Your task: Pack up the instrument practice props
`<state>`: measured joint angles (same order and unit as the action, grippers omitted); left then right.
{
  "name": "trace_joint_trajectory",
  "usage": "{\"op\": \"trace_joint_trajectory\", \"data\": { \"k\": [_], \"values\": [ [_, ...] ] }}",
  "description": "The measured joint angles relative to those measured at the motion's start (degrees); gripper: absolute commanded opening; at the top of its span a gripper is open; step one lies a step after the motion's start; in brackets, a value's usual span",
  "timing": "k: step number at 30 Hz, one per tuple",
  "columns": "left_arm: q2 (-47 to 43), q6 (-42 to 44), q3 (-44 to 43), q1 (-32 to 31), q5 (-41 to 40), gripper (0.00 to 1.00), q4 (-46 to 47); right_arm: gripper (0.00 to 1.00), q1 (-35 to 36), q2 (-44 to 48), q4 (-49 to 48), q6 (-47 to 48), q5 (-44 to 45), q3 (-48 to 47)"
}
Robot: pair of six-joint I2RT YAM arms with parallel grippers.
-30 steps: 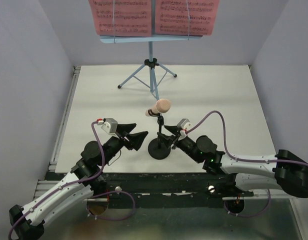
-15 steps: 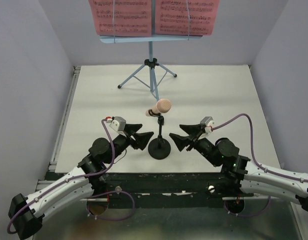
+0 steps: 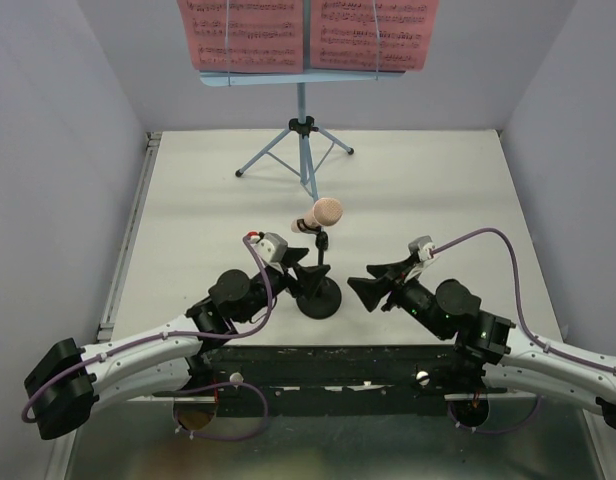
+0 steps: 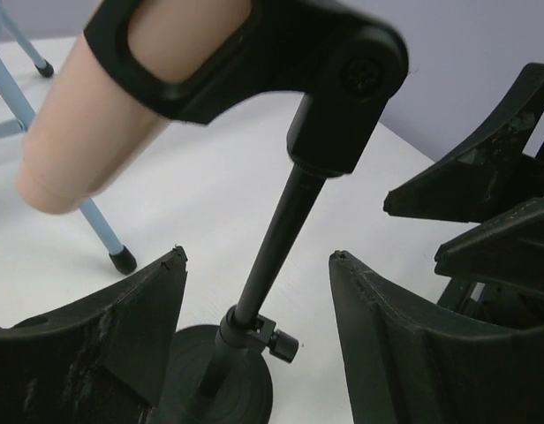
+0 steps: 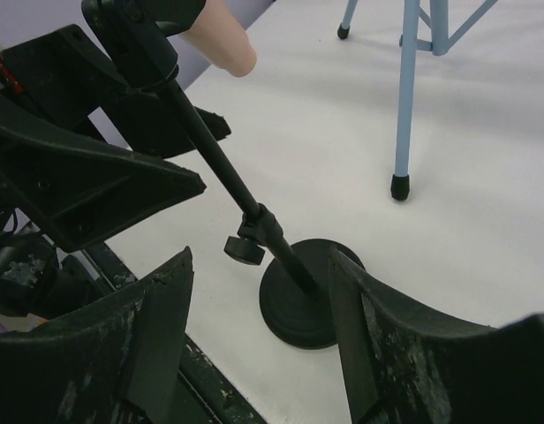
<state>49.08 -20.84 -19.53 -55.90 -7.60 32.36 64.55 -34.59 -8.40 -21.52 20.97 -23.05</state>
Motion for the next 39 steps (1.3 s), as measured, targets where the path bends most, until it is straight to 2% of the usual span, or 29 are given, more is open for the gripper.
{"op": "trace_joint_trajectory", "data": {
  "k": [3, 9, 18, 20, 23, 27, 28, 31, 33, 39],
  "values": [
    [0.72, 2.56, -1.68, -0.33, -1.09, 0.72, 1.07, 0.68, 0.0, 1.01, 1.01, -1.6, 0.37, 0.02],
    [2.38, 9.07, -5.9, -0.37, -1.2, 0.57, 0.96, 0.68, 0.0, 0.5, 1.7, -4.55, 0.35, 0.2],
    [3.19, 13.88, -7.26, -0.46, -0.55, 0.62, -3.3, 0.68, 0.0, -1.92, 1.75, -6.54, -0.07, 0.17],
    [3.63, 14.38, -7.63, -0.48, -0.44, 0.56, -4.44, 0.68, 0.0, -2.8, 1.75, -6.91, -0.28, 0.17],
    [4.33, 15.04, -7.89, -0.48, -0.31, 0.39, -5.2, 0.68, 0.0, -3.58, 1.77, -7.52, -0.57, 0.17],
    [4.68, 15.61, -8.15, -0.5, 0.79, 0.37, -5.33, 0.68, 0.0, -3.69, 1.7, -9.57, -1.11, 0.17],
    [4.83, 15.67, -8.22, -0.55, 1.01, 0.33, -5.35, 0.68, 0.0, -3.76, 1.66, -10.05, -1.29, 0.17],
    [5.07, 15.69, -8.33, -0.59, 1.44, 0.17, -5.33, 0.68, 0.0, -4.35, 1.42, -12.2, -2.34, 0.17],
    [5.09, 15.65, -8.33, -0.61, 1.88, 0.01, -5.29, 0.69, 0.0, -4.85, 0.87, -13.97, -3.15, 0.17],
    [4.66, 15.19, -8.04, -1.44, 1.16, 0.0, -5.25, 0.7, 0.0, -7.19, -2.8, -19.71, -6.03, 0.9]
  ]
}}
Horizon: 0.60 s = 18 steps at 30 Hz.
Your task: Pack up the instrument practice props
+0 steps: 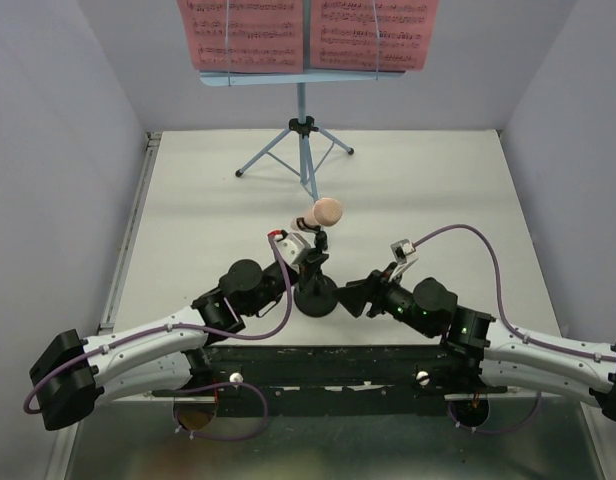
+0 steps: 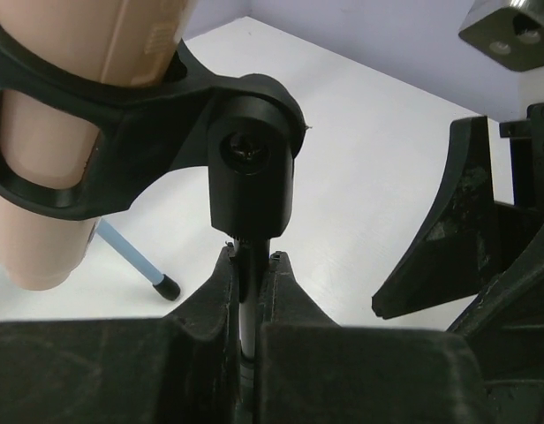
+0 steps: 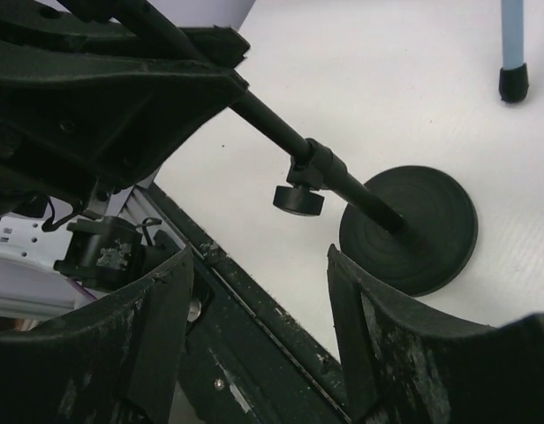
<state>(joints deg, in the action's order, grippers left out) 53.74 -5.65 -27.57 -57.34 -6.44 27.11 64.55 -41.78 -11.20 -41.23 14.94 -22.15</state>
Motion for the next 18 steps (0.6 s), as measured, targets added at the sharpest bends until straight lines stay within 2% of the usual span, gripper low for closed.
{"op": "trace_joint_trajectory", "data": {
  "k": [9, 12, 18],
  "values": [
    [-4.17, 0.68, 2.1, -2.75, -11.74, 0.0, -1.14, 0.7, -1.77, -8.15, -10.34, -9.44, -6.16, 4.31],
    [-5.7, 0.66, 3.13, -3.98, -17.27, 0.0, -1.18, 0.67, -4.85, -11.26, -16.76, -12.96, -9.84, 6.27],
    [-7.26, 0.2, 4.22, -5.38, -22.29, 0.0, -1.11, 0.62, -11.15, -21.53, -33.14, -19.1, -19.61, 7.21]
  ]
}}
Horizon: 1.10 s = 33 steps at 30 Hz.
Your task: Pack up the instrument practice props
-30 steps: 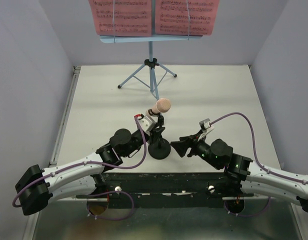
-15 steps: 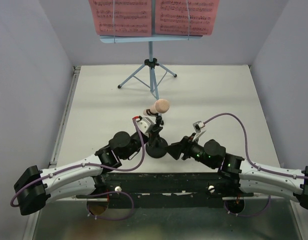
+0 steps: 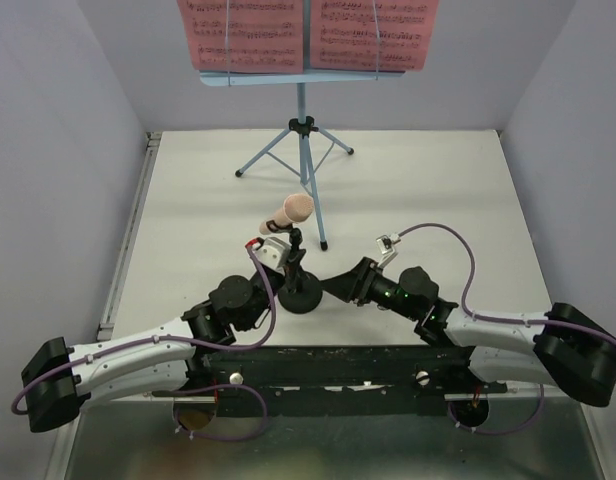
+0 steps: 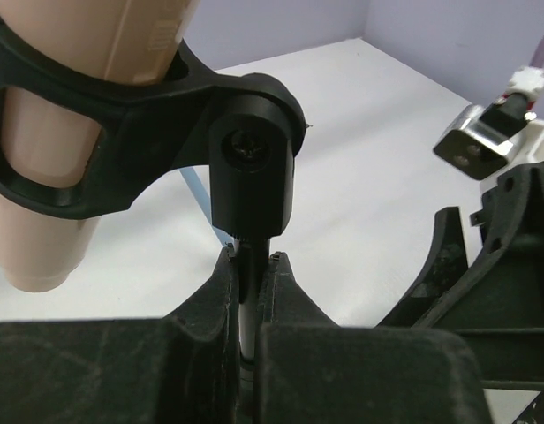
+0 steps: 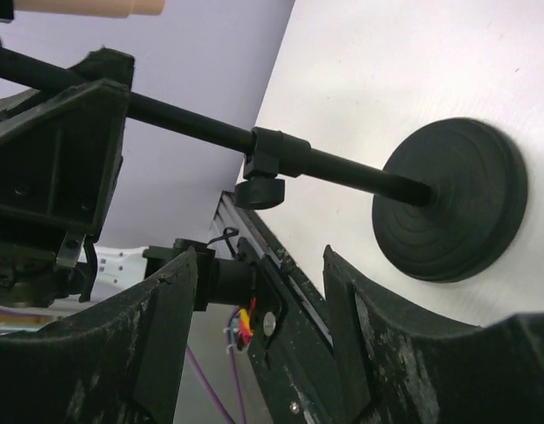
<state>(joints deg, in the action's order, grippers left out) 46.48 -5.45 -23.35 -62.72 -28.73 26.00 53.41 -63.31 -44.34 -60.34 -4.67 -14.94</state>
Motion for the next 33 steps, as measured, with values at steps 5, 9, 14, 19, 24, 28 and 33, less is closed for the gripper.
{"op": "trace_joint_trajectory", "data": {
  "k": [5, 9, 14, 19, 24, 28, 33],
  "values": [
    [-1.62, -0.13, 1.81, -0.04, 0.07, 0.0, 1.84, 0.59, -1.81, -11.34, -8.37, -3.19, -6.91, -1.51],
    [-3.37, 0.04, 3.19, -0.04, 1.31, 0.0, 2.71, 0.64, -2.38, -16.61, -13.53, -5.42, -11.1, -3.34],
    [-4.94, 0.15, 4.28, -0.04, 2.01, 0.0, 3.19, 0.66, -2.51, -18.43, -15.63, -6.78, -13.73, -5.35],
    [-5.33, 0.31, 5.31, -0.02, 1.73, 0.0, 4.96, 0.59, -2.54, -19.19, -15.06, -6.93, -14.56, -7.5],
    [-4.96, 0.31, 5.62, -0.04, 1.29, 0.0, 6.05, 0.59, -2.54, -21.62, -15.67, -8.98, -14.58, -7.5],
    [-4.92, 0.28, 5.79, -0.04, 1.14, 0.0, 6.49, 0.59, -2.54, -24.61, -17.64, -11.34, -14.69, -7.48],
    [-4.98, 0.26, 6.08, -0.04, 1.09, 0.0, 7.04, 0.42, -2.54, -27.58, -22.23, -14.23, -14.67, -7.39]
  ]
}}
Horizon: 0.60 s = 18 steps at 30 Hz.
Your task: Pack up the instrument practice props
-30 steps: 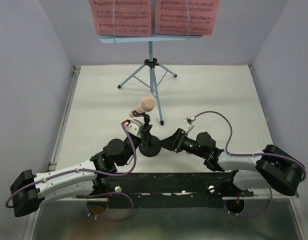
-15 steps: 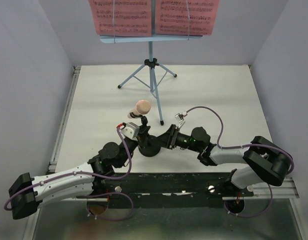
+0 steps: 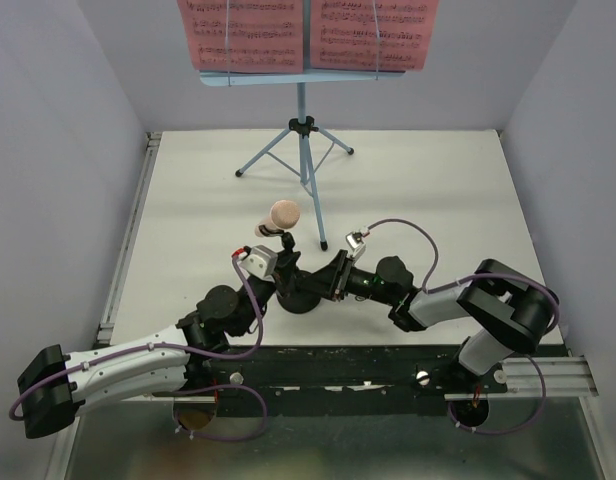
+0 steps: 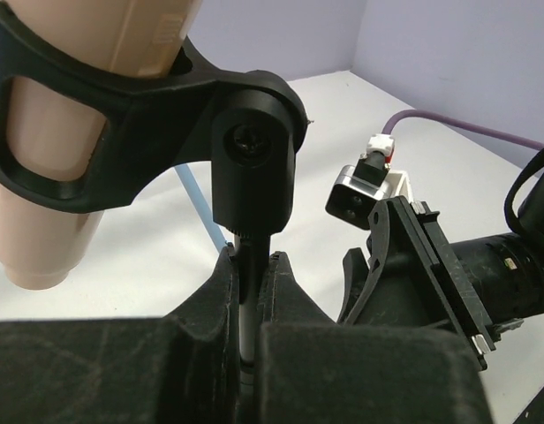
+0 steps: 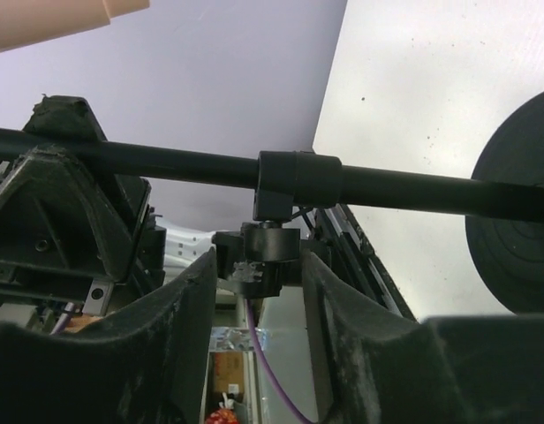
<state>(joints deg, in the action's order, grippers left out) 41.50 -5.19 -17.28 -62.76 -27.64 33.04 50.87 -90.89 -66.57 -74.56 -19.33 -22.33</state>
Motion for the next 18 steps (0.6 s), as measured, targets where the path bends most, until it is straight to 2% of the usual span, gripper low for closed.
{"op": "trace_joint_trajectory", "data": {
  "k": [3, 7, 8, 11, 13, 15, 18],
  "values": [
    [-0.28, -0.15, 0.2, 0.0, -0.13, 0.0, 0.15, 0.25, -0.02, -1.42, -2.54, -1.2, -0.02, 0.0],
    [-0.63, -0.24, 0.39, 0.02, -1.11, 0.0, 0.22, 0.2, -0.33, -2.93, -4.28, -3.1, -0.72, -0.02],
    [-0.68, -0.24, 0.42, 0.02, -1.22, 0.0, 0.22, 0.21, -0.33, -3.04, -4.61, -3.23, -0.98, -0.04],
    [-0.87, -0.26, 0.5, 0.0, -1.27, 0.0, 0.22, 0.37, -0.33, -3.52, -5.4, -3.69, -1.09, -0.11],
    [-1.01, -0.31, 0.7, 0.0, -1.27, 0.0, 0.35, 0.44, -0.42, -3.91, -6.27, -4.39, -1.11, -0.11],
    [-1.22, -0.33, 0.85, 0.0, -1.27, 0.0, 0.42, 0.47, -0.5, -4.28, -7.32, -5.05, -1.16, -0.13],
    [-1.42, -0.37, 0.94, -0.02, -1.25, 0.0, 0.44, 0.46, -0.94, -5.27, -8.22, -5.97, -1.14, -0.24]
  ]
}}
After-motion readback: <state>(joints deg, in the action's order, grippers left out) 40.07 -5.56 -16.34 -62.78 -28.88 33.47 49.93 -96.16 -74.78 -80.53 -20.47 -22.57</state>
